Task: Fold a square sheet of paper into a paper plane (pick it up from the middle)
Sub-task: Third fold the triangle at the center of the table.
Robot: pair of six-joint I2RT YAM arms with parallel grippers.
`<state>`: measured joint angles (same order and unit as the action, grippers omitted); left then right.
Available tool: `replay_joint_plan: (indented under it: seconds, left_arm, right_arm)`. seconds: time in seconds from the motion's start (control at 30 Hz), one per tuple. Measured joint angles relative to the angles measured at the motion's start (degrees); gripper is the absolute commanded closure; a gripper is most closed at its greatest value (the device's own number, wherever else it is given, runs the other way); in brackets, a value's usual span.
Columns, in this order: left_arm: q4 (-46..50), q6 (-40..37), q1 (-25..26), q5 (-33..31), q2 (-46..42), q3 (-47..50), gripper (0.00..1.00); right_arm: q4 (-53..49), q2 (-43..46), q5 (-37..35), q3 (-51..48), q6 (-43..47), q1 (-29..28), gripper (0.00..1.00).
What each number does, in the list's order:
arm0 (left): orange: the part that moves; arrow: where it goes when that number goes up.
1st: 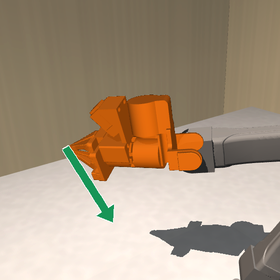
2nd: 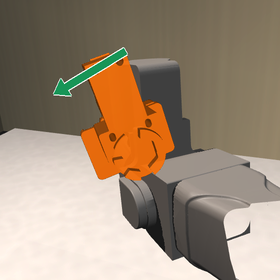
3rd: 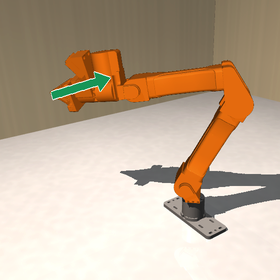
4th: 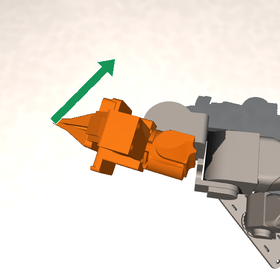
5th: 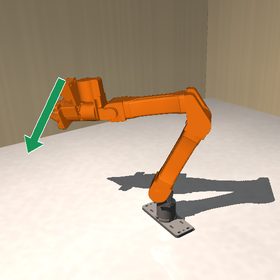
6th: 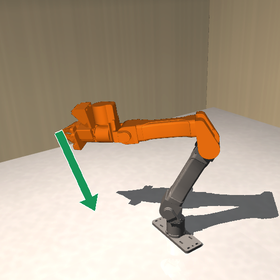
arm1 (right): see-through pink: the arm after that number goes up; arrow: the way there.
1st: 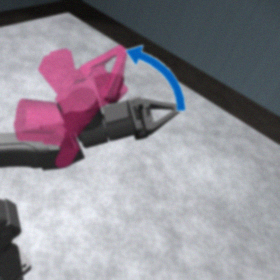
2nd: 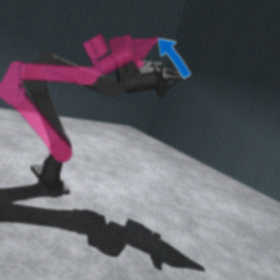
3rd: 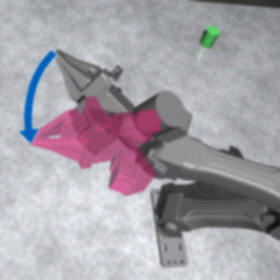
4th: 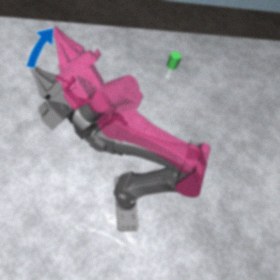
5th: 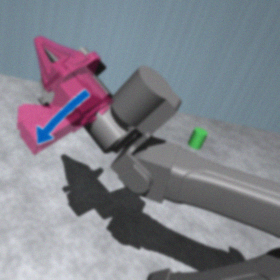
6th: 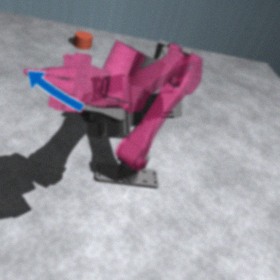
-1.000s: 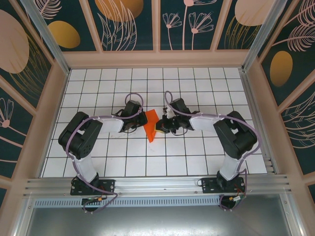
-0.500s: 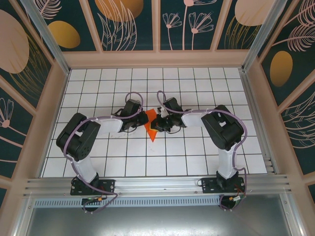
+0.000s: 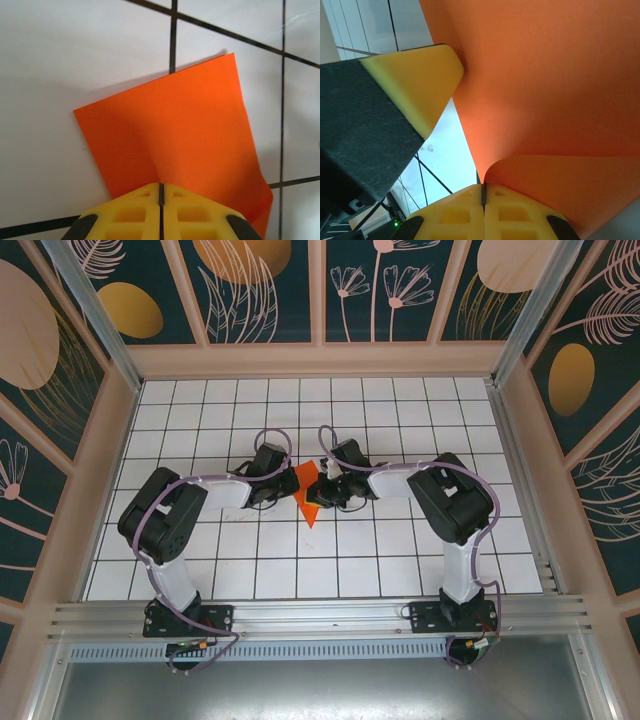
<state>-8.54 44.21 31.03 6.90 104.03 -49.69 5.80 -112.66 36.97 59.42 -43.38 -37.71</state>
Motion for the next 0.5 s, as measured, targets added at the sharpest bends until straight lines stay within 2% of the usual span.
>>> replay_joint_plan:
  seconds: [0.5]
  left_arm:
    - [-0.04,0.0,0.0,0.07,0.2,-0.04,0.93]
  right_arm:
    - [0.26,-0.76,-0.92,0.0,0.02,0.0,1.0]
